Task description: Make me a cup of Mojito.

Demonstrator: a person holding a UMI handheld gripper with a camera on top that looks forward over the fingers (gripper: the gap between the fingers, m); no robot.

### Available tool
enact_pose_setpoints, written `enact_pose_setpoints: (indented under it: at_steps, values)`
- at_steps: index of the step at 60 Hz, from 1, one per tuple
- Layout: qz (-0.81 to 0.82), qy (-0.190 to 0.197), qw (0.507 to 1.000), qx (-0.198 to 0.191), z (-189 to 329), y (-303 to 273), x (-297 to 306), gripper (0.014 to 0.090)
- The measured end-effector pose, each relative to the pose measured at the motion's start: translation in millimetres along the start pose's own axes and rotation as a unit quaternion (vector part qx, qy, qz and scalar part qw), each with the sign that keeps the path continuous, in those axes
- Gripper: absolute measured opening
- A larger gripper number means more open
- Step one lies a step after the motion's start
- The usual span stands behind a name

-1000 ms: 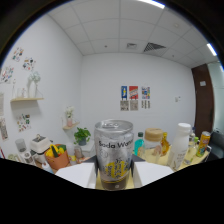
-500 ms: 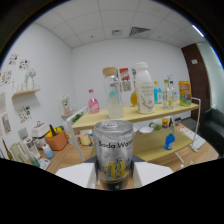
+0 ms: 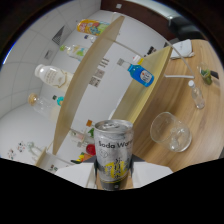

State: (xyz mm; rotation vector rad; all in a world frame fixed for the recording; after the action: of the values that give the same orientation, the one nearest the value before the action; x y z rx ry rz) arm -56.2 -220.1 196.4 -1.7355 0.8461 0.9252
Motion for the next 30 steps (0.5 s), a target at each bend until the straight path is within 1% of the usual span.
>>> enact_pose_setpoints:
  at_steps: [6,13,17,22,30]
  values:
    - [0.113,-0.048,0.992,0.005,3,-11,-13,0.0506]
    - [0.255,-0.096,0.962,0.011,4,-25,-21,0.0507]
    - [0.318,-0.108,0.942,0.011,3,-30,-19,0.0506]
    - [0.397,-0.132,0.908,0.01,-1,-38,-20,0.0507]
    - [0.473,-0.168,0.865,0.016,-3,-51,-25,0.0505]
